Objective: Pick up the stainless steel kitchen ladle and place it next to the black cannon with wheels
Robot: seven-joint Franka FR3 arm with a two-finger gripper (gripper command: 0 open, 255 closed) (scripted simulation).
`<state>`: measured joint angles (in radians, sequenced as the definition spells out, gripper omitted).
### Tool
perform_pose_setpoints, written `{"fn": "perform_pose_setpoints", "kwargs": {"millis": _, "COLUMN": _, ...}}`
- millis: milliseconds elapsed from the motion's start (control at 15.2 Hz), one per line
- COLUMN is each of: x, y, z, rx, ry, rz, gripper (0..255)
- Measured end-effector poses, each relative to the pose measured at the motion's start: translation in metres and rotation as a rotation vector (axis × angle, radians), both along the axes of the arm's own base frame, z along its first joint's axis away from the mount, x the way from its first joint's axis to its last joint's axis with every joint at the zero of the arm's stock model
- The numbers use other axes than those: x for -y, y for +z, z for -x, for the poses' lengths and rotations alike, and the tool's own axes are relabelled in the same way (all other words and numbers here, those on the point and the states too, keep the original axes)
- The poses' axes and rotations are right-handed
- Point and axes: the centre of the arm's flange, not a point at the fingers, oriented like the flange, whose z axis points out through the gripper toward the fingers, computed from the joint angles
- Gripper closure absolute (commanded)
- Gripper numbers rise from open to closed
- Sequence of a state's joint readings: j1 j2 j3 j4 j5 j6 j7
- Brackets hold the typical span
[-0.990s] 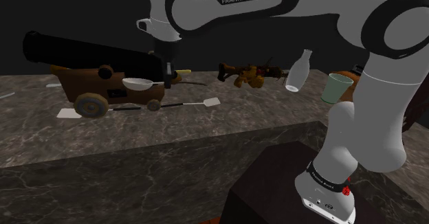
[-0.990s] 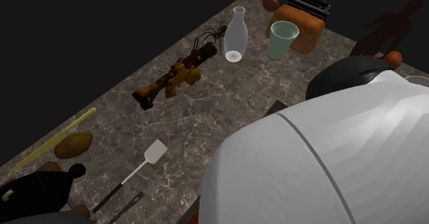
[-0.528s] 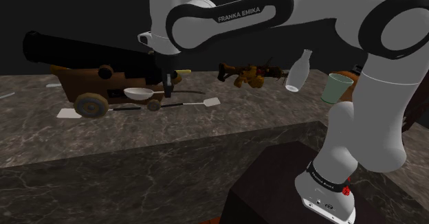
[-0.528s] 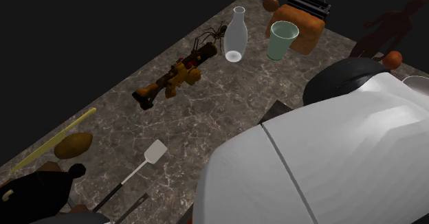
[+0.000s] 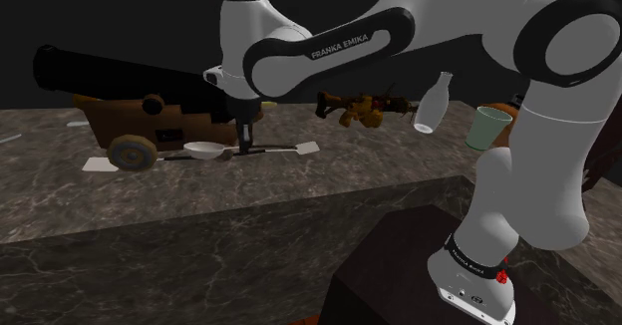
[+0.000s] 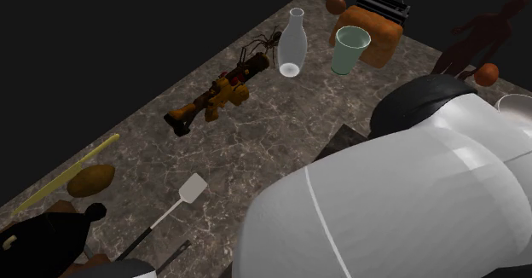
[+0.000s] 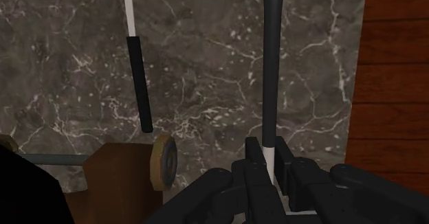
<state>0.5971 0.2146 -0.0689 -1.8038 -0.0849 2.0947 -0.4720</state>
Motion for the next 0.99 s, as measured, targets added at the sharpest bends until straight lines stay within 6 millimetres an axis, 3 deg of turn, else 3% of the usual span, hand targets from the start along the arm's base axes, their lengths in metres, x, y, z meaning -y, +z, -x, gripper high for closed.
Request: {"fn": "perform_pose_setpoints", "kwargs": {"millis": 990, "x": -0.002, "y": -0.078, "z": 0.0, "rx": 0.0, "ry": 0.0, "rz": 0.0, "gripper": 255}}
